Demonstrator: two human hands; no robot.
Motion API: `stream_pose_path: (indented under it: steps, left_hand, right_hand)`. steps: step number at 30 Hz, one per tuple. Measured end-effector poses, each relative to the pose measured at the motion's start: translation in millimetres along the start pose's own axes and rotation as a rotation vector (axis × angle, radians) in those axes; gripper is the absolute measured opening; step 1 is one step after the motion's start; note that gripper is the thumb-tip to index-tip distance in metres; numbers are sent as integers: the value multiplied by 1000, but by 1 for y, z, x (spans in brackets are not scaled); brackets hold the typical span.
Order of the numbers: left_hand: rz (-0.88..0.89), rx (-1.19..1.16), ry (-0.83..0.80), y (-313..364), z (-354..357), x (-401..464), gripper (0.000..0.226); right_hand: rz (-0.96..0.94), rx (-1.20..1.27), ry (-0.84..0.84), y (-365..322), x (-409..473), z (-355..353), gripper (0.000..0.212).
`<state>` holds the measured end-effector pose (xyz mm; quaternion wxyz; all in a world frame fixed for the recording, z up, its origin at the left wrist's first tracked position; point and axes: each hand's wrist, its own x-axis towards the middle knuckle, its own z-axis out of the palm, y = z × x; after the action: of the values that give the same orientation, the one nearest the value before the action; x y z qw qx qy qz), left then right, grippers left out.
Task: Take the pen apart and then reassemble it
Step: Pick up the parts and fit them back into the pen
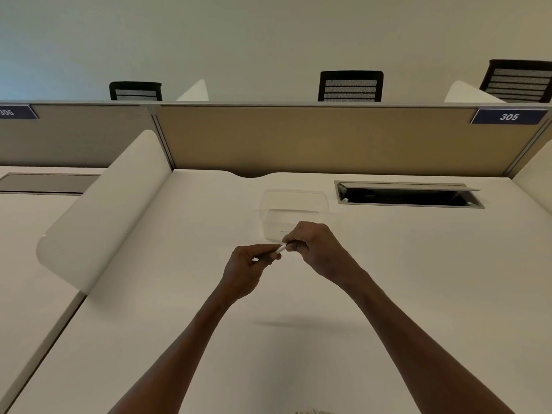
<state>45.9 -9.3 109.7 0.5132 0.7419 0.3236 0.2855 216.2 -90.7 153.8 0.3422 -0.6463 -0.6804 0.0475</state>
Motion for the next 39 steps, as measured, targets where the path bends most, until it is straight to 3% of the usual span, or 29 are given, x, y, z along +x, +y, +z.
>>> stream_pose_path:
  steps: [4,9,15,17,20,24,26,30,35,39]
  left_hand:
    - [-4,1,37,2,1,1,17]
    - [8,52,73,-5,-1,0,17]
    - [20,131,43,-12,-4,-2,18]
    - [50,178,55,-14,-4,-4,18]
    - [117,198,83,-17,-3,-8,19]
    - [196,226,108,-17,0,-10,25]
    - [227,240,120,-17,1,-10,28]
    - [239,218,166,-16,1,-7,29]
    - [202,233,301,-16,5,-5,38]
    - [291,370,178,-18,8,-7,39]
  right_hand:
    - [17,-16,-10,1,-2,4,11]
    - [-34,-129,-137,1,-4,7,16]
    - [-143,-437,-179,1,-21,14,11]
    - [-106,-429,-216,-1,-24,16,17]
    - [156,-156,-287,-8,-22,20,27]
    - [781,491,-277,-14,-20,29,26]
    - [890,591,-273,-15,-19,28,27]
    - [619,246,-181,-15,-20,29,41]
    - [336,-50,-40,-5,-26,36,29]
    - [129,-226,-32,-3,-31,38,17]
